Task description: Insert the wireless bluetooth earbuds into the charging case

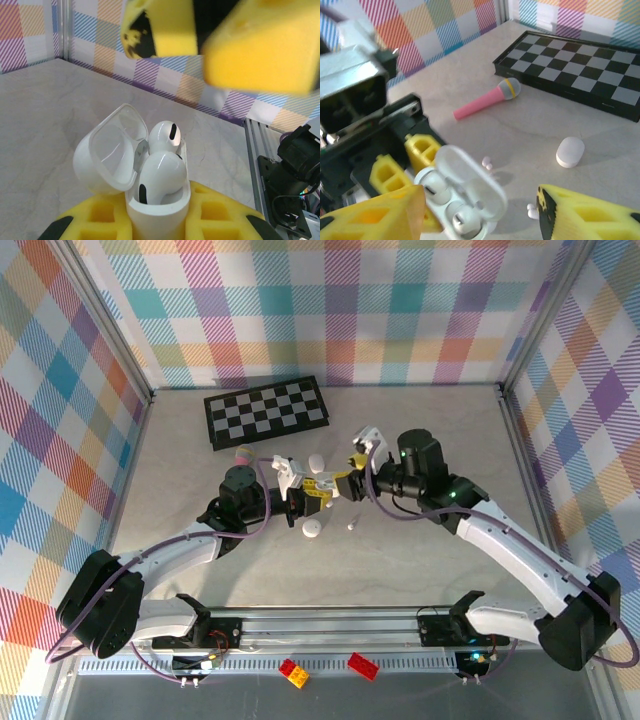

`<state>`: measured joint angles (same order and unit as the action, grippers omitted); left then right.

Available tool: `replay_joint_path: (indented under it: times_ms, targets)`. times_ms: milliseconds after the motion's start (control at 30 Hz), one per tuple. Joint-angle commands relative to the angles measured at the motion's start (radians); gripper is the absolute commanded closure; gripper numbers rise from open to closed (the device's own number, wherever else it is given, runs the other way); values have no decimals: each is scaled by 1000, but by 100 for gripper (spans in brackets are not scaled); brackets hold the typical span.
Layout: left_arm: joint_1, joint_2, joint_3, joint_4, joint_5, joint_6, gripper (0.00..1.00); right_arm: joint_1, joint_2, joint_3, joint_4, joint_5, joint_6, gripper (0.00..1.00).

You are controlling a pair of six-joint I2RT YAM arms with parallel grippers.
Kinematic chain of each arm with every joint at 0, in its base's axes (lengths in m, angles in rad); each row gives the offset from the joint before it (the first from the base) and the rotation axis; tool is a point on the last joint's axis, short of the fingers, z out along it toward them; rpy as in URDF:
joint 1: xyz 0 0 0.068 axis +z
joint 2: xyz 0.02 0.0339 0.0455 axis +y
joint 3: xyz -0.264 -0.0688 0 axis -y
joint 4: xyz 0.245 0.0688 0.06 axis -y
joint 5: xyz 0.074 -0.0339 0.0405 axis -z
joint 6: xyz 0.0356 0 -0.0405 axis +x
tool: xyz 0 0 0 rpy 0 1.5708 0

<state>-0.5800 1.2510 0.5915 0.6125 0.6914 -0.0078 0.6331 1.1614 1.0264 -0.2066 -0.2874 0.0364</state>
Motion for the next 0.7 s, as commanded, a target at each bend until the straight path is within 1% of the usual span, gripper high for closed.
replay_joint_path:
  times_ms: [0, 67, 167, 267, 333, 400, 467, 533, 667]
  targets:
    - [5, -8, -10, 43, 35, 11, 95, -43, 72, 52, 38, -146, 178, 33]
    - [5, -17, -13, 43, 41, 12, 95, -59, 112, 75, 30, -221, 204, 29]
    - [5, -31, -12, 23, 44, 21, 95, -64, 159, 114, -9, -343, 196, 27]
    - [6, -38, -6, -4, 36, 27, 95, -64, 170, 115, -9, -428, 184, 30]
    - [5, -38, -5, -1, 34, 23, 95, -65, 172, 119, -39, -472, 161, 33]
    - [5, -38, -5, 3, 30, 18, 95, -65, 171, 128, -76, -482, 140, 37]
    - [5, -37, -3, 0, 29, 17, 95, -69, 164, 126, -98, -484, 126, 46]
    - [5, -36, -1, -9, 28, 18, 95, -72, 158, 129, -120, -504, 107, 48]
    - [5, -32, 5, -11, 29, 18, 95, -73, 135, 123, -130, -498, 87, 48]
